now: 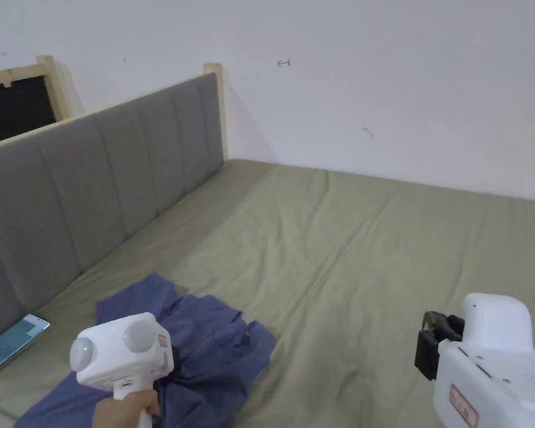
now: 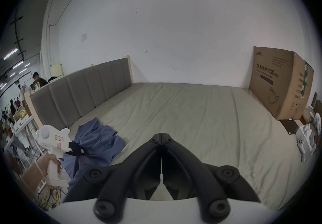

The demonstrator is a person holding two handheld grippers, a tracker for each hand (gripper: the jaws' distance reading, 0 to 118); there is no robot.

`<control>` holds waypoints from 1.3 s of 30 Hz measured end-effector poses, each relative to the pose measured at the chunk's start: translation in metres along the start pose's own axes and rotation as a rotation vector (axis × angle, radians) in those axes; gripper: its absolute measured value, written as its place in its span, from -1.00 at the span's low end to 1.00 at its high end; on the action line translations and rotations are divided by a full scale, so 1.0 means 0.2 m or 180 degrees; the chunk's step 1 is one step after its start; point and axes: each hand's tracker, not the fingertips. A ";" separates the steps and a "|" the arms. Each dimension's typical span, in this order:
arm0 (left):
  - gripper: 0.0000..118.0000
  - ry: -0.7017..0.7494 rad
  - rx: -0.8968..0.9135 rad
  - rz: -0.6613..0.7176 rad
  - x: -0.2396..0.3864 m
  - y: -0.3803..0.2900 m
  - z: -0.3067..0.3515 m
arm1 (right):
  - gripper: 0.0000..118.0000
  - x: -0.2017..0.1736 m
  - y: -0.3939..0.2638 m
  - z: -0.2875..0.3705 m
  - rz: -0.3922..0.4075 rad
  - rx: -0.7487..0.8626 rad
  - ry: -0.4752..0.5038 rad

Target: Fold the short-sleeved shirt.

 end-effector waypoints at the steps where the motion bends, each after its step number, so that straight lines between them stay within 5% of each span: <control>1: -0.89 -0.0137 0.0059 0.0142 0.01 0.02 0.05 | -1.00 0.06 0.00 -0.01 -0.0045 0.0004 -0.0044; 4: -0.89 -0.0594 0.0238 0.0250 0.10 0.07 0.19 | -1.00 0.15 0.03 0.03 -0.0154 0.0059 -0.0195; 7: -0.89 -0.0647 0.0469 -0.0253 0.34 0.11 0.32 | -1.00 0.26 0.05 0.08 -0.0225 0.0141 -0.0331; 12: -0.89 -0.1579 0.0563 -0.0456 0.77 0.10 0.54 | -1.00 0.43 0.15 0.23 -0.0474 0.0339 -0.0496; 17: -0.89 -0.2463 0.0680 -0.0853 1.25 -0.02 0.81 | -1.00 0.55 0.25 0.46 -0.0221 0.0708 -0.1008; 20: -0.89 -0.2832 0.0683 -0.1224 1.55 -0.15 0.94 | -1.00 0.65 0.28 0.60 -0.0349 0.0817 -0.1106; 25: -0.89 -0.2885 0.0315 -0.1817 2.00 -0.51 0.84 | -1.00 0.78 0.23 0.75 -0.0457 0.0845 -0.1414; 29: -0.89 -0.2335 -0.0137 -0.2538 2.24 -0.96 0.46 | -1.00 0.91 0.12 0.78 -0.0624 0.0672 -0.1597; 34: -0.86 -0.2007 -0.0928 -0.2686 2.25 -1.34 0.06 | -1.00 1.05 -0.01 0.73 -0.0809 0.0332 -0.1692; 36: -0.51 -0.1912 -0.0925 -0.2815 2.22 -1.37 0.02 | -1.00 1.08 -0.05 0.70 -0.0818 0.0234 -0.1696; 38: -0.38 -0.1801 -0.0916 -0.2933 2.22 -1.37 0.02 | -1.00 1.13 -0.09 0.67 -0.0848 0.0182 -0.1711; 39: -0.09 -0.1836 -0.0919 -0.2904 2.20 -1.34 0.04 | -1.00 1.14 -0.10 0.66 -0.0871 0.0154 -0.1698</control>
